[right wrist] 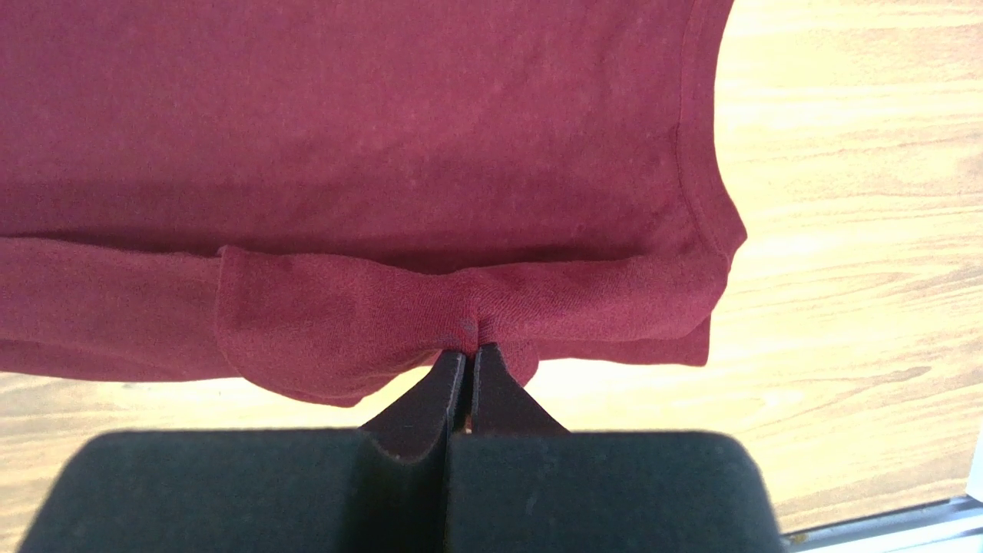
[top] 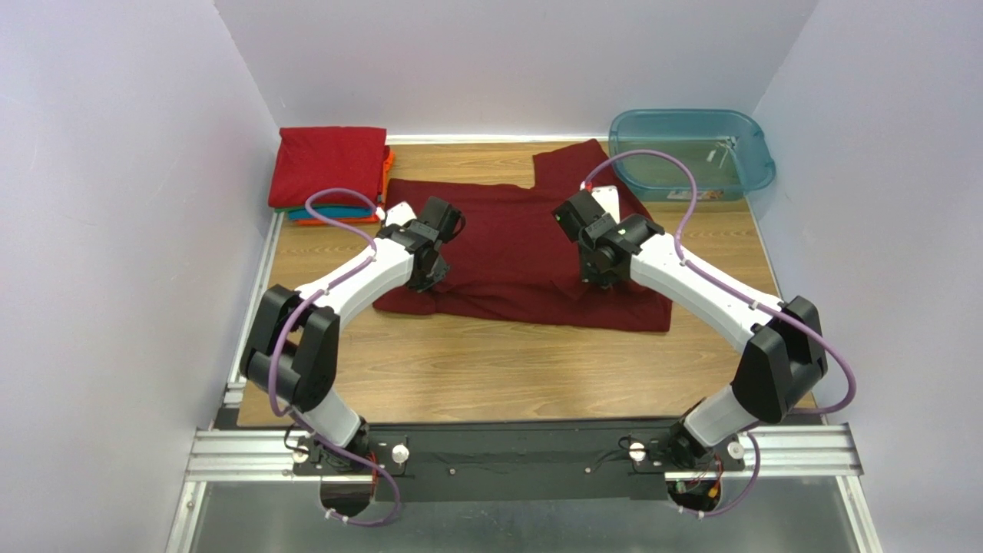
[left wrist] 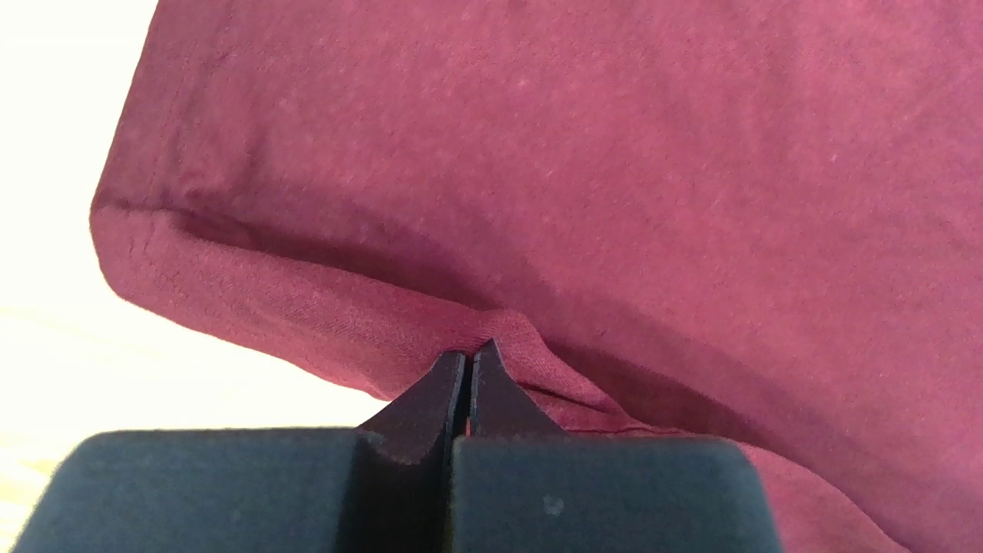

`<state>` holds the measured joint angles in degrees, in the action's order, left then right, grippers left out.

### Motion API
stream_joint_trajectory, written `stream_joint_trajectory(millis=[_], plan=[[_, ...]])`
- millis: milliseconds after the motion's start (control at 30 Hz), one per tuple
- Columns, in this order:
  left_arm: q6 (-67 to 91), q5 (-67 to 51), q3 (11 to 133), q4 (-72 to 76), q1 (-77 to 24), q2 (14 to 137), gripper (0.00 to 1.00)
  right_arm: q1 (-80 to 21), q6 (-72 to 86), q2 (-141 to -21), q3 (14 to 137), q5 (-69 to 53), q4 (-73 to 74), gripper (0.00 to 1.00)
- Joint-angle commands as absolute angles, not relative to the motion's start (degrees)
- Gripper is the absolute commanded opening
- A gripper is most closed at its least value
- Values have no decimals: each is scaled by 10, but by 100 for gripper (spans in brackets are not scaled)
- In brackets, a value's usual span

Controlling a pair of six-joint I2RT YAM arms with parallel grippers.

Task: Fold and stack the t-shirts
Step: Fold the tshirt

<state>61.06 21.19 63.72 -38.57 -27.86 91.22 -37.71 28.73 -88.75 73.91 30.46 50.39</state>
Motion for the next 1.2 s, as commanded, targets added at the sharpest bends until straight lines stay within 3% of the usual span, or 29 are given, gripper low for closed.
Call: stream_joint_trajectory(millis=[0, 333, 467, 500, 633, 800, 867, 933, 1167], plan=[[590, 221, 664, -378, -275, 934, 0, -363, 278, -903, 758, 320, 476, 1], [556, 213, 675, -348, -251, 958, 0, -332, 262, -952, 769, 285, 436, 1], [527, 199, 696, -331, -239, 993, 4, -309, 257, -993, 771, 274, 406, 6], [519, 198, 704, -330, -237, 1008, 38, -296, 257, -1006, 773, 272, 403, 7], [491, 207, 741, -332, -235, 1024, 98, -270, 220, -1065, 802, 278, 358, 22], [484, 228, 773, -340, -232, 974, 98, -241, 191, -1141, 900, 309, 341, 48], [485, 219, 745, -328, -232, 944, 98, -241, 198, -1128, 895, 284, 340, 77], [488, 210, 702, -316, -232, 902, 98, -241, 207, -1093, 865, 256, 339, 100], [509, 162, 556, -284, -233, 806, 98, -242, 247, -959, 716, 205, 329, 100]])
